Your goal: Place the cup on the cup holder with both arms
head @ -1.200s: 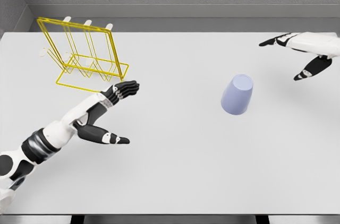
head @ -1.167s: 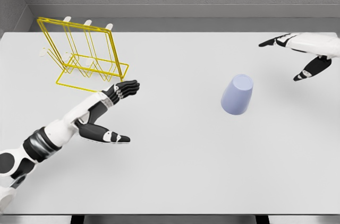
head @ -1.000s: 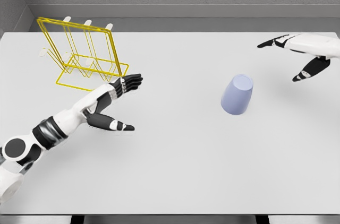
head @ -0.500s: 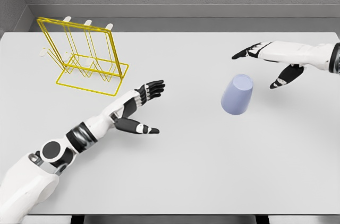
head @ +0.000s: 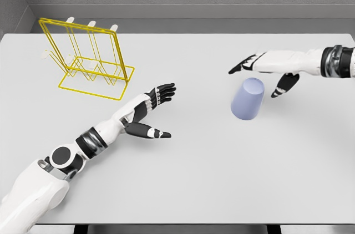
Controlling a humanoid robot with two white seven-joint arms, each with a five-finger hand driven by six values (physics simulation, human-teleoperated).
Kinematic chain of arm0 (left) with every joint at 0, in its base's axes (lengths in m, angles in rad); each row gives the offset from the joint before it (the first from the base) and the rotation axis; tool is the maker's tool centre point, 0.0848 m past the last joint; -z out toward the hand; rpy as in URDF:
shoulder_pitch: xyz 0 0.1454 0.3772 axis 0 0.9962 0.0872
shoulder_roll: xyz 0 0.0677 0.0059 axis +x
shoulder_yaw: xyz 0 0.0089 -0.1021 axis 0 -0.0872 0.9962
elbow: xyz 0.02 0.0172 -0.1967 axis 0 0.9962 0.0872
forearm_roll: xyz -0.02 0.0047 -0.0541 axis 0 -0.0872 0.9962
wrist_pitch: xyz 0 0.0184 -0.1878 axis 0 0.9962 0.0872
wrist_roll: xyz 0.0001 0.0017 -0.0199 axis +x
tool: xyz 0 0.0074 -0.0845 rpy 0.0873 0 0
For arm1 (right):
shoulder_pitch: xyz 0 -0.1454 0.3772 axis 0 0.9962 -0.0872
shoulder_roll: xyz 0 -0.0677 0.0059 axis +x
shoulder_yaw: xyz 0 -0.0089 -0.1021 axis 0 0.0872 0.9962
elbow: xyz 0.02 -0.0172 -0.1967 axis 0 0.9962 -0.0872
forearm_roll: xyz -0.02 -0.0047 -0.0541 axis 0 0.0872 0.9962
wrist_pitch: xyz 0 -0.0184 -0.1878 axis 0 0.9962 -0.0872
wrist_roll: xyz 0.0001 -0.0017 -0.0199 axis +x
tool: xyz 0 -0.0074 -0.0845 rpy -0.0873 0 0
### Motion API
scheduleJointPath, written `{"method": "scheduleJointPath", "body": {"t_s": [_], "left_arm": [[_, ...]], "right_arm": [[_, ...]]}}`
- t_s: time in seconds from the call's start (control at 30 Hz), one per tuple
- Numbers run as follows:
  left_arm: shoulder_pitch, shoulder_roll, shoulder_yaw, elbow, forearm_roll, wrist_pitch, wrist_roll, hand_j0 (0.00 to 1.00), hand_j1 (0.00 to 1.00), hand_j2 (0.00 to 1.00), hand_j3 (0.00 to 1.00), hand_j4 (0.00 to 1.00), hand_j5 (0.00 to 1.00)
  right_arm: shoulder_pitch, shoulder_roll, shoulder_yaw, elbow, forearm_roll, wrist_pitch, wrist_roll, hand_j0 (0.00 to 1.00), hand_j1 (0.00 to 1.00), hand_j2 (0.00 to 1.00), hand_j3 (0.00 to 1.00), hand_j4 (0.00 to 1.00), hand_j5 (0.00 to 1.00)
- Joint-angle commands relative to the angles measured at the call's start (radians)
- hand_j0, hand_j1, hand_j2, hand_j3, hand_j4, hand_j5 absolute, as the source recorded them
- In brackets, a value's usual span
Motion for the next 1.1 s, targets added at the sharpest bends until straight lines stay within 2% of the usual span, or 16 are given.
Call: {"method": "scheduleJointPath", "body": {"t_s": [0.0, 0.87, 1.07], "left_arm": [[0.000, 0.000, 0.002, 0.000, 0.004, 0.000, 0.000, 1.00, 1.00, 1.00, 1.00, 1.00, 1.00], [0.002, 0.000, 0.008, -0.002, 0.004, 0.000, 0.000, 1.00, 1.00, 1.00, 1.00, 1.00, 1.00], [0.002, 0.001, 0.008, 0.000, 0.004, -0.001, -0.003, 1.00, 1.00, 1.00, 1.00, 1.00, 1.00]], "right_arm": [[0.000, 0.006, 0.021, 0.006, -0.004, -0.002, 0.000, 1.00, 1.00, 1.00, 1.00, 1.00, 1.00], [-0.014, 0.004, 0.064, -0.017, -0.002, -0.036, 0.000, 1.00, 1.00, 1.00, 1.00, 1.00, 1.00], [-0.014, 0.004, 0.066, -0.007, -0.002, -0.036, 0.000, 0.89, 0.89, 0.89, 0.89, 0.89, 0.89]]}}
